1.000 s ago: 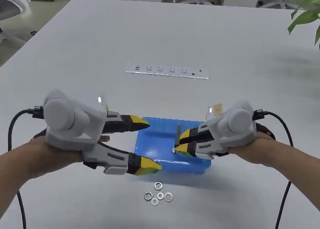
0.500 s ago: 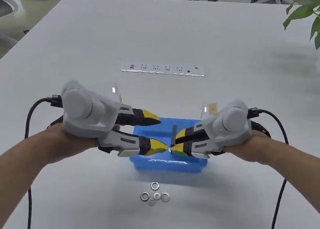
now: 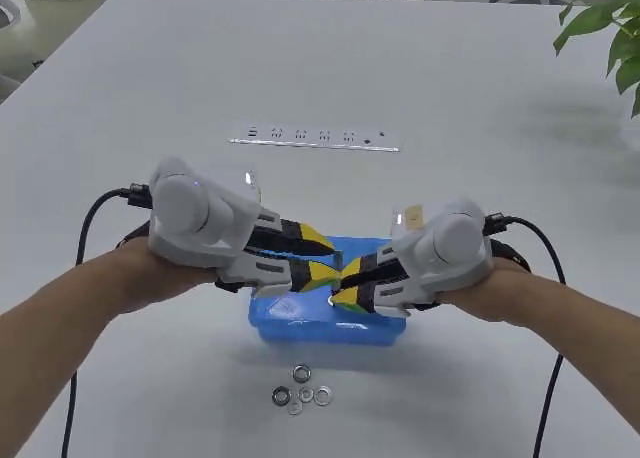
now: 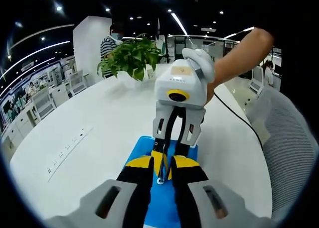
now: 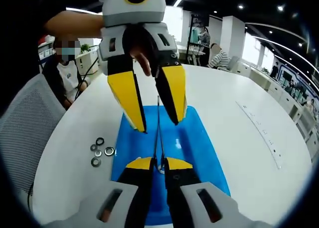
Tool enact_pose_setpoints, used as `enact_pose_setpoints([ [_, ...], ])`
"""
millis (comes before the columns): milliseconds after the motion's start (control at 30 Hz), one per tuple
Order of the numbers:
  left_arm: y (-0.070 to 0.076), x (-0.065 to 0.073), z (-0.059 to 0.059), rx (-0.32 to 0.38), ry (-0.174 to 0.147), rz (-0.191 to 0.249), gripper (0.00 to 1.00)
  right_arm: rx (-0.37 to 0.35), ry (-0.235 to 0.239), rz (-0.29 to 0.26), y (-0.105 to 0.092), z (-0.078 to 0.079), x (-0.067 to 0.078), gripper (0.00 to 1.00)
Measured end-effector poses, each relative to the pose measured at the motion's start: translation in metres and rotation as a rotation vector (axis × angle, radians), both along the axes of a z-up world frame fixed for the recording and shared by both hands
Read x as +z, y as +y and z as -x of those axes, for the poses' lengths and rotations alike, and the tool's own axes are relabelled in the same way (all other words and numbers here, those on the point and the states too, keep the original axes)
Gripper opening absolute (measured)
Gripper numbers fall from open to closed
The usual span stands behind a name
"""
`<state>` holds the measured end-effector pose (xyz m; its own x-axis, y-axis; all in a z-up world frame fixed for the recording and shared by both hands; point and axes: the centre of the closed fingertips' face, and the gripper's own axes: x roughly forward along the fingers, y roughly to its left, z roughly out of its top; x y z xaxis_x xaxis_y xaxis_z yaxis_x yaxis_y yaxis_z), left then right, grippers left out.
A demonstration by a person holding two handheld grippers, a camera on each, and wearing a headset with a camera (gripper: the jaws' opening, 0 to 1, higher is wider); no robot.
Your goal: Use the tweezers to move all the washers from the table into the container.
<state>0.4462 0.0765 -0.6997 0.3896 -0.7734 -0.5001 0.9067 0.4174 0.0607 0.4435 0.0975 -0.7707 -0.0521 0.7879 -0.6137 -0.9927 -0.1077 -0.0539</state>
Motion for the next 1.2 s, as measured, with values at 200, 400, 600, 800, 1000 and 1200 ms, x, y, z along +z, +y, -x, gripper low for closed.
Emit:
enact_pose_setpoints([
  [200,-0.003,0.002,-0.001,-0.012,-0.007,0.01,0.11,0.004,-0.002,0.0,0.0,0.0,0.0,0.1],
  [400,-0.005,0.002,0.001,-0.032,-0.026,-0.002,0.08,0.005,-0.003,0.002,0.0,0.0,0.0,0.11],
  [600,-0.005,0.002,0.001,-0.043,-0.037,-0.009,0.07,0.007,-0.006,0.005,0.001,0.0,0.0,0.11],
  [800,-0.004,0.002,0.002,-0.049,-0.047,-0.021,0.07,0.003,-0.012,0.011,0.001,0.0,0.0,0.12],
  [1000,-0.004,0.006,0.002,-0.047,-0.054,-0.019,0.06,-0.006,-0.016,0.005,0.0,-0.001,0.004,0.13],
  [1200,-0.005,0.012,0.003,-0.041,-0.052,-0.01,0.06,-0.004,-0.019,0.007,0.0,0.001,0.006,0.13],
])
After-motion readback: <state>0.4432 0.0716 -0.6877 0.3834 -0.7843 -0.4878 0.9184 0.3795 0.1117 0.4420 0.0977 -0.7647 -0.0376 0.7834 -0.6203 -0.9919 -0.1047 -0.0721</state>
